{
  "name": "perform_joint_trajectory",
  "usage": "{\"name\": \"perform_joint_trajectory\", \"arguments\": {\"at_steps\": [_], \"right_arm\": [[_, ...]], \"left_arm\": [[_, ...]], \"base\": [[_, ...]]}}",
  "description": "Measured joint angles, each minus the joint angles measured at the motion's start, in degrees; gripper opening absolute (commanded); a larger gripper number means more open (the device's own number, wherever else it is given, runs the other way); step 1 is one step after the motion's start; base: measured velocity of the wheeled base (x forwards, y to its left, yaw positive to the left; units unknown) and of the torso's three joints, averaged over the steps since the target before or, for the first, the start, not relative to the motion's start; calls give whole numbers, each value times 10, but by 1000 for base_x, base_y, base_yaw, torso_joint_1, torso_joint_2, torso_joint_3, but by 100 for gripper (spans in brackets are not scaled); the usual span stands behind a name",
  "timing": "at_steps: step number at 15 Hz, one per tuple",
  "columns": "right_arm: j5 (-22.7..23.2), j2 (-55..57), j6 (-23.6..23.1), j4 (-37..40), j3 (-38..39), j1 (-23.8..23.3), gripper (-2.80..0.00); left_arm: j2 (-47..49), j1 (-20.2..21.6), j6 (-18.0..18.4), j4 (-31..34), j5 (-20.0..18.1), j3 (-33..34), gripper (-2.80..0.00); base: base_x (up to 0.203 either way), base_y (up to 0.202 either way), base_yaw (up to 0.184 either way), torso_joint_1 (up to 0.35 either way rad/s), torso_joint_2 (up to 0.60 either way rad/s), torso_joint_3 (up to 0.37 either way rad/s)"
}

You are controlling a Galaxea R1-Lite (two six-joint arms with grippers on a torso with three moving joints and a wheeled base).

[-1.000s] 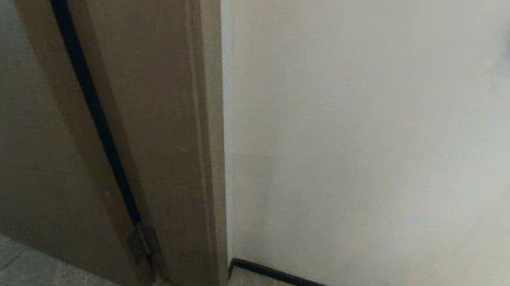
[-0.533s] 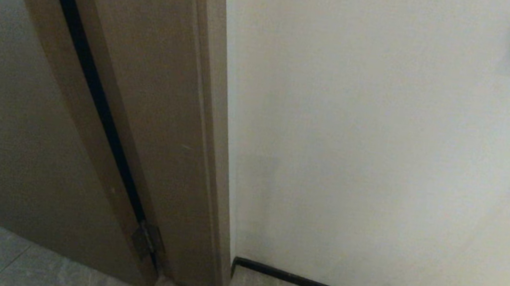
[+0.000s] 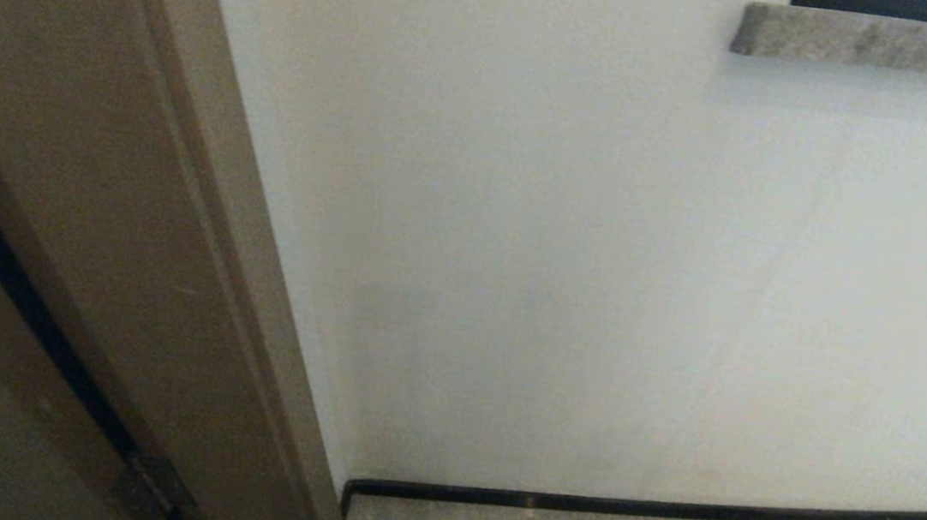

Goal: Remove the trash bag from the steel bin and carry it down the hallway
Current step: Put the trash bag at the door

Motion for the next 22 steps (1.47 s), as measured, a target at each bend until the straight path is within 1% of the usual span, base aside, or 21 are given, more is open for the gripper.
{"name": "perform_joint_trajectory", "arguments": {"at_steps": [2,22], "right_arm": [[1,0,-2,0,0,-1,-280],[1,0,-3,0,0,-1,-280]], "left_arm": [[0,0,0,1,0,0,-280],[0,0,0,0,0,0,-280]], "base": [[5,4,-107,4,6,2],[0,0,0,0,0,0]]}}
